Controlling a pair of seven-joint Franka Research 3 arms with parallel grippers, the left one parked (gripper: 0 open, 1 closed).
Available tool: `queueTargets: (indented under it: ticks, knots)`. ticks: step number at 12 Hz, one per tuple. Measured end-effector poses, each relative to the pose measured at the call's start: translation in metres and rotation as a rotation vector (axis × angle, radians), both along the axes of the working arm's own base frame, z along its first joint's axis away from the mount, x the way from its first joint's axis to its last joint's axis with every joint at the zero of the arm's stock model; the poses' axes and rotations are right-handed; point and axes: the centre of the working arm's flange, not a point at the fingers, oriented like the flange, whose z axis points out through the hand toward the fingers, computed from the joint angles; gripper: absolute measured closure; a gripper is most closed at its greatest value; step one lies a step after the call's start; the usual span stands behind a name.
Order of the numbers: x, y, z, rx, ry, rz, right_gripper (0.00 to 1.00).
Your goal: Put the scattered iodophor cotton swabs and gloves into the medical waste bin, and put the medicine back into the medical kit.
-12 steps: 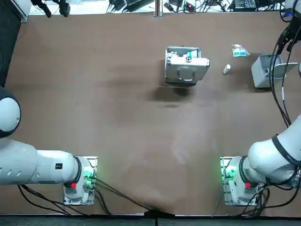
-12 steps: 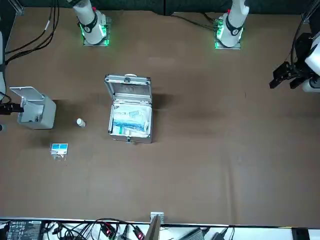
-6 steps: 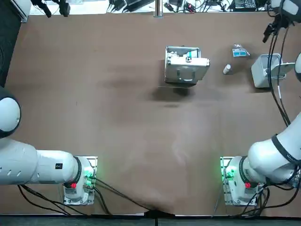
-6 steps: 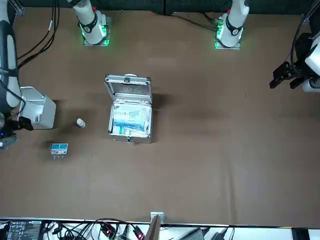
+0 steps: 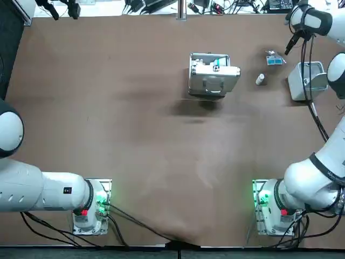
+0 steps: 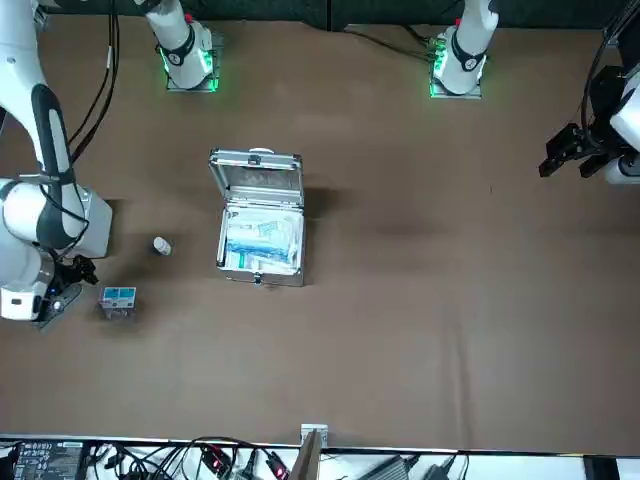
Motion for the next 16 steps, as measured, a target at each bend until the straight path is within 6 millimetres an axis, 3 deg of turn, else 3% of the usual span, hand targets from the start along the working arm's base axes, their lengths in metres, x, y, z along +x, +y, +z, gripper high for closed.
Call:
queueTargets:
  ticks: [6, 8, 9, 14, 15, 16]
  knots:
    - [-0.001, -0.003, -0.054, -0.001, 0.018, 0.095, 0.21]
    - [-0.002, -0.005, -0.062, 0.002, 0.021, 0.093, 0.27]
    - [-0.002, -0.006, -0.064, 0.003, 0.023, 0.092, 0.37]
    - [-0.003, -0.005, -0.071, 0.006, 0.031, 0.093, 0.46]
    - [-0.003, -0.005, -0.071, 0.007, 0.031, 0.093, 0.63]
    - [-0.002, -0.005, -0.071, 0.006, 0.029, 0.093, 0.63]
